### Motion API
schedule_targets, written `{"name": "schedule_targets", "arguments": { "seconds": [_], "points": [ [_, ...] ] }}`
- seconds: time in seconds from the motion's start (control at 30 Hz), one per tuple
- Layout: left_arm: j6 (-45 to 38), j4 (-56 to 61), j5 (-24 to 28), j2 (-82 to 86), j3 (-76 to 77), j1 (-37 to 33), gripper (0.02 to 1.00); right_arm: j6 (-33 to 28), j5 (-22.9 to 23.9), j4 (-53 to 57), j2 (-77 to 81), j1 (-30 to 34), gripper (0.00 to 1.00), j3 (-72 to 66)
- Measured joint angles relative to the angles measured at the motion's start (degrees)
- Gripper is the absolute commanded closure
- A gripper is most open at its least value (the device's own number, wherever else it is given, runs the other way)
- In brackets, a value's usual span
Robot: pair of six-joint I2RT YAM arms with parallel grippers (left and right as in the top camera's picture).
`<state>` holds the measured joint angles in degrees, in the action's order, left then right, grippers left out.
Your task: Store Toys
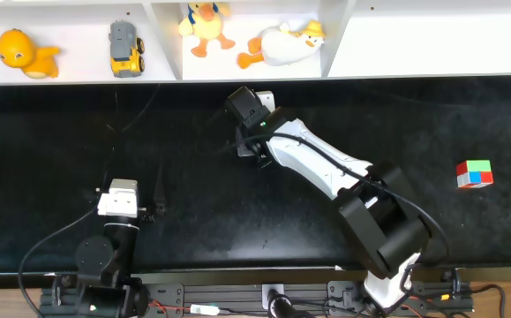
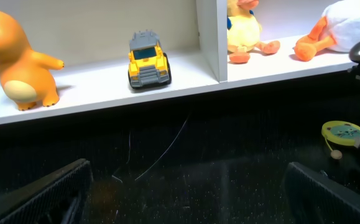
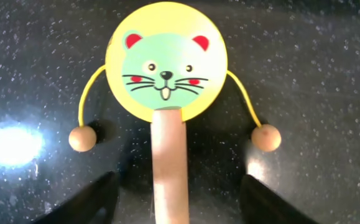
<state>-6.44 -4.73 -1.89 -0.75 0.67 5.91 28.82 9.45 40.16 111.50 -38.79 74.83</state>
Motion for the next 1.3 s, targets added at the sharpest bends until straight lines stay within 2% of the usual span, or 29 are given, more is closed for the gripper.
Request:
{"name": "schedule_targets", "arguments": {
  "seconds": [0.1,0.23,0.33,0.4,0.5,0.63,0.8,0.97,1.2,1.3],
  "points": [
    [0.0,0.0,0.0,0.0,0.0,0.0,0.023,0.0,-0.2,0.0,0.1,-0.2,0.684,0.0],
    [0.0,0.0,0.0,0.0,0.0,0.0,0.023,0.1,-0.2,0.0,0.1,-0.6,0.833,0.0],
    [0.0,0.0,0.0,0.0,0.0,0.0,0.020,0.0,-0.3,0.0,0.1,-0.6,0.858,0.0],
    [0.0,0.0,0.0,0.0,0.0,0.0,0.020,0.1,-0.3,0.0,0.1,-0.6,0.820,0.0],
    [0.0,0.0,0.0,0.0,0.0,0.0,0.020,0.0,-0.2,0.2,-0.1,-0.6,0.906,0.0],
    [0.0,0.0,0.0,0.0,0.0,0.0,0.023,0.0,1.0,-0.1,-5.0,0.3,0.958,-3.4],
    [0.0,0.0,0.0,0.0,0.0,0.0,0.025,-0.3,2.7,0.2,-19.6,4.9,0.932,-13.6],
    [0.0,0.0,0.0,0.0,0.0,0.0,0.023,-2.3,3.4,1.7,-34.8,12.2,0.901,-22.3],
    [0.0,0.0,0.0,0.0,0.0,0.0,0.023,-10.2,2.6,3.3,-43.6,28.8,0.928,-23.9],
    [0.0,0.0,0.0,0.0,0.0,0.0,0.023,-14.7,2.0,3.6,-42.6,33.3,0.921,-22.8]
  ]
}}
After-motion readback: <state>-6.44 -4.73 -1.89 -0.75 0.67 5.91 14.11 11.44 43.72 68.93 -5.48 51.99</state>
